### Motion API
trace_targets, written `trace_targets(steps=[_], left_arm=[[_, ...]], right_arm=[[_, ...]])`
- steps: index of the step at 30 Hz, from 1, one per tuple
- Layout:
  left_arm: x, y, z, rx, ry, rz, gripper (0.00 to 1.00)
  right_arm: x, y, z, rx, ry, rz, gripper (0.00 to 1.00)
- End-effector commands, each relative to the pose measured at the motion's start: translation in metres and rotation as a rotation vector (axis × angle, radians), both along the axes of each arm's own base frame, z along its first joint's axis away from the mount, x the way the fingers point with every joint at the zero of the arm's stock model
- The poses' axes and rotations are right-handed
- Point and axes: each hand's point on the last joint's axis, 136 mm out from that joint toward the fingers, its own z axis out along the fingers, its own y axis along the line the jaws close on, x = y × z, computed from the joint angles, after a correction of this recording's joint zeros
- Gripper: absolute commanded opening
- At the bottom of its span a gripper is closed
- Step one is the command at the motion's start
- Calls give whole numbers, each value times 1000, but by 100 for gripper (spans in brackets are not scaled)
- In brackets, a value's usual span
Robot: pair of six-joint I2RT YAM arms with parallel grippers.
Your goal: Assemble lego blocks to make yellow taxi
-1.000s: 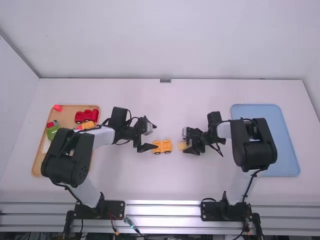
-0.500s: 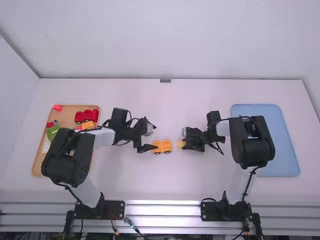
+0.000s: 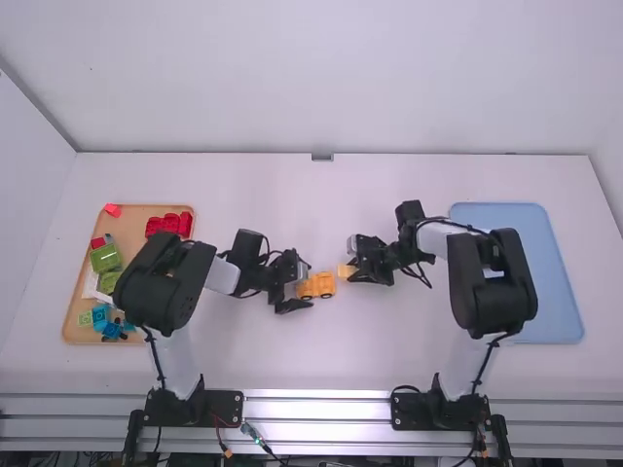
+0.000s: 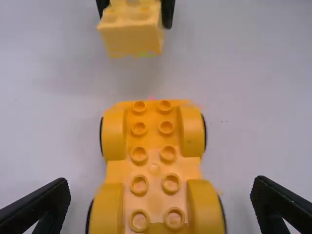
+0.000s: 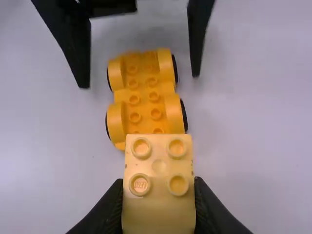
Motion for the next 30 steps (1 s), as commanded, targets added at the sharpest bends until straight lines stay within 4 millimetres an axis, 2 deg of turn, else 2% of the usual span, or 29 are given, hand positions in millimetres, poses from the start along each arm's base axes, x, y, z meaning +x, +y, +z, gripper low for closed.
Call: trace_targets(steps=[1, 4, 6, 7, 8, 10, 12, 17, 20, 30], left_arm=[[-1, 0, -9, -12, 50, 19, 99], [1, -1, -13, -17, 44, 24, 99], [1, -1, -14, -17, 44, 23, 90], [1, -1, -13, -18, 44, 22, 82], [2, -1, -13, -18, 40, 24, 70], [1, -1, -13, -15, 20, 10, 57], [1, -1, -14, -12, 9, 3, 51], [2, 0, -14, -5, -2, 5, 49], [5, -1, -13, -6, 1, 5, 50], [6, -1, -12, -2, 20, 4, 52]], right_arm=[[3, 10, 24, 25, -70, 27, 17], [-1, 19, 27, 31, -86, 56, 17], [-4, 23, 27, 31, -77, 63, 17], [-5, 25, 27, 30, -68, 63, 17], [-7, 29, 27, 29, -57, 60, 16], [-8, 36, 25, 26, -54, 58, 15], [-8, 41, 20, 13, -63, 53, 14], [-6, 53, 4, -7, -72, -7, 13], [-15, 56, -6, -18, -89, 5, 13], [-16, 48, -12, -40, -72, -17, 13]])
